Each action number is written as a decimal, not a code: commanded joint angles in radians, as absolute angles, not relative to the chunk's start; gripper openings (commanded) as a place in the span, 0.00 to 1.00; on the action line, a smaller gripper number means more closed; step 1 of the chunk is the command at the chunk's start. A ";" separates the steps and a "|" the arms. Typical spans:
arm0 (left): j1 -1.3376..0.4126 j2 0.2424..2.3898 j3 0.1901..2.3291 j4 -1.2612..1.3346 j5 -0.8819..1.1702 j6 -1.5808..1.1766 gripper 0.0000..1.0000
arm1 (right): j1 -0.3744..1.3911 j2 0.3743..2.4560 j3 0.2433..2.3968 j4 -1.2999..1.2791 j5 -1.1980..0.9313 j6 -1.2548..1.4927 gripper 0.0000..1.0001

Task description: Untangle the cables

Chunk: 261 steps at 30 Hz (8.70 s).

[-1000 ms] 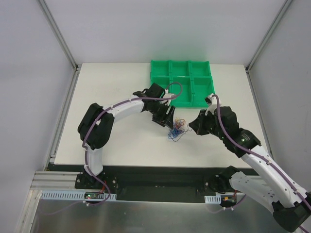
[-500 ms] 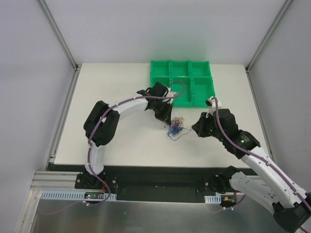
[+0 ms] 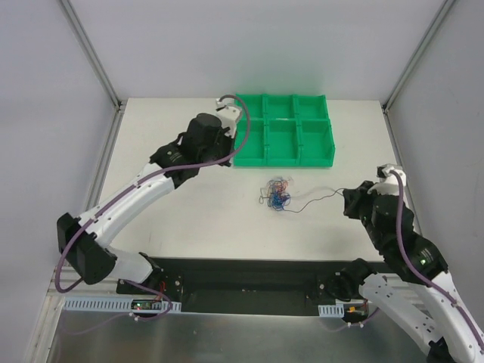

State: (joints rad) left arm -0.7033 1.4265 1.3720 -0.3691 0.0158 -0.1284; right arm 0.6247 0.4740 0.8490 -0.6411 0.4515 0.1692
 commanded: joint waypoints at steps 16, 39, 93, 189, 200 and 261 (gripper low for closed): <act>-0.663 1.002 1.085 -0.100 0.249 0.005 0.71 | 0.617 0.995 1.852 -0.659 0.071 -0.038 0.01; -0.845 1.808 1.226 0.413 0.401 -0.452 0.76 | 0.615 1.166 2.269 -0.308 -0.158 0.276 0.01; -0.451 1.288 1.472 -0.348 0.549 -0.256 0.94 | 0.568 0.873 1.223 -0.807 0.701 0.032 0.02; -0.437 1.295 1.281 -0.302 0.540 -0.249 0.88 | 0.414 1.293 0.686 -0.558 0.175 0.689 0.00; -0.437 1.301 1.282 -0.301 0.546 -0.255 0.88 | 0.356 1.118 0.854 -0.572 0.167 0.367 0.00; -0.437 1.308 1.278 -0.302 0.531 -0.247 0.87 | 0.120 2.134 1.787 -0.567 -0.244 0.049 0.00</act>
State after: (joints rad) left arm -0.4435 1.3228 1.2789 -0.3267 0.5209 -0.2489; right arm 0.1535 2.1014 1.7260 -0.4316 -0.0921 -0.0757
